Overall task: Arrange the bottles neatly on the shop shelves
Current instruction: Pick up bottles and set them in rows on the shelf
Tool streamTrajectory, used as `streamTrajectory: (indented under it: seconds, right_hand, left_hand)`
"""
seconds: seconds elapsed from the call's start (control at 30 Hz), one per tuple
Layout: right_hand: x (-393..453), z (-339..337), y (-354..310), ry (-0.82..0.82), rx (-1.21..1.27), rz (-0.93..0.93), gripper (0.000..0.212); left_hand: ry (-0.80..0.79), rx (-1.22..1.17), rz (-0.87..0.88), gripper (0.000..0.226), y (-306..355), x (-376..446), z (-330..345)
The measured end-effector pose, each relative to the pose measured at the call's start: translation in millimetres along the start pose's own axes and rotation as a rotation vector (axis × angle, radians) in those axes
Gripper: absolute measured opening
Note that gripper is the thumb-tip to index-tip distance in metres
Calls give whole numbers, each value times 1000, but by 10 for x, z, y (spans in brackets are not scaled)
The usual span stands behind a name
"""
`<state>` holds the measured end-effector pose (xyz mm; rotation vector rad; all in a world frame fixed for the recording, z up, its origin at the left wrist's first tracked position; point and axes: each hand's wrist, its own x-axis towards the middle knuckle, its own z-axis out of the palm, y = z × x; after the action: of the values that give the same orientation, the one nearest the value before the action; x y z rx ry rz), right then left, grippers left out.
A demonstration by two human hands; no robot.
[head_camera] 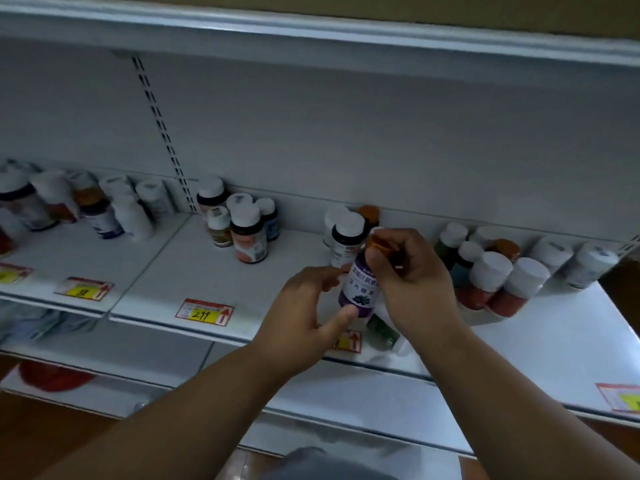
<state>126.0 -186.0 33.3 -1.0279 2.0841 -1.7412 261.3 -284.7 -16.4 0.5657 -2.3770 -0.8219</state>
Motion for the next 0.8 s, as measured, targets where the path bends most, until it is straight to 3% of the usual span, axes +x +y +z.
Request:
streamTrajectory:
  seconds: [0.2,0.33,0.6,0.8]
  right_hand:
    - [42,583,161,-67,-259,32,18]
    - [90,784,311,-210,-431,43,21]
    - [97,858,408,-317,-454,-70,23]
    - [-4,835,437,-304,-449,-115,25]
  left_hand:
    - [-125,179,9,80,-738,8,-53]
    - [-57,215,71,63,-990,46,164]
    - [8,268,108,59,-1164,37,300]
    - [-89,325,114,59,-1115,-27,243]
